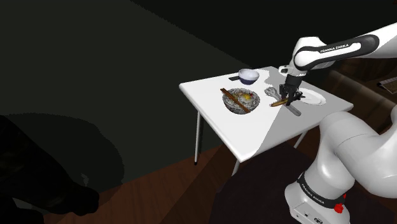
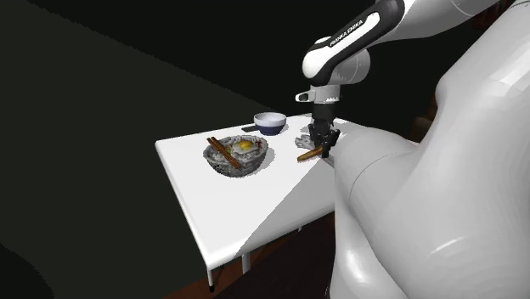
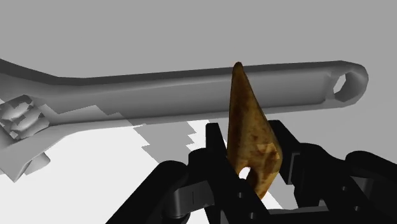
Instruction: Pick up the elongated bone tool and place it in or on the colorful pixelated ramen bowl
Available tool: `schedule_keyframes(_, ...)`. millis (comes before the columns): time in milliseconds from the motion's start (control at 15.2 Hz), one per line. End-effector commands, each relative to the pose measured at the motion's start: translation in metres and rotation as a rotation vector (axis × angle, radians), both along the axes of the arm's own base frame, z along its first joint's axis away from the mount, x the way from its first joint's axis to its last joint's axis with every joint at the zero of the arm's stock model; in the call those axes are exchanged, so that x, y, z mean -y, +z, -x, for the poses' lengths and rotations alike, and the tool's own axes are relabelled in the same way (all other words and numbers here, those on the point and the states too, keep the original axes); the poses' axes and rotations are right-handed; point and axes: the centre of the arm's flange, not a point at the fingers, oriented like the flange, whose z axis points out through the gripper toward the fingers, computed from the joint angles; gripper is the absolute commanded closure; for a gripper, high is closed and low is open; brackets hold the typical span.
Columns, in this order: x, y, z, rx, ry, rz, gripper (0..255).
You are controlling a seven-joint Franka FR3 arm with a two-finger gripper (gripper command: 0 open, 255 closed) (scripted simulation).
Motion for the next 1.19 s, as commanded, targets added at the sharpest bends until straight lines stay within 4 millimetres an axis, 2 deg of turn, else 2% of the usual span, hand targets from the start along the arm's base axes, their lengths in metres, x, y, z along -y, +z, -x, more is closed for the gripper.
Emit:
schedule_keyframes(0,-0.002,-0.01,0.012,-0.08,-0.001,-0.029,255)
schedule_keyframes(198,0.001,-0.015,0.01,-0.08,-0.001,-0.029,255)
schedule_keyframes(1122,-0.003,0.058,0.014,-0.08,-0.001,-0.029,255)
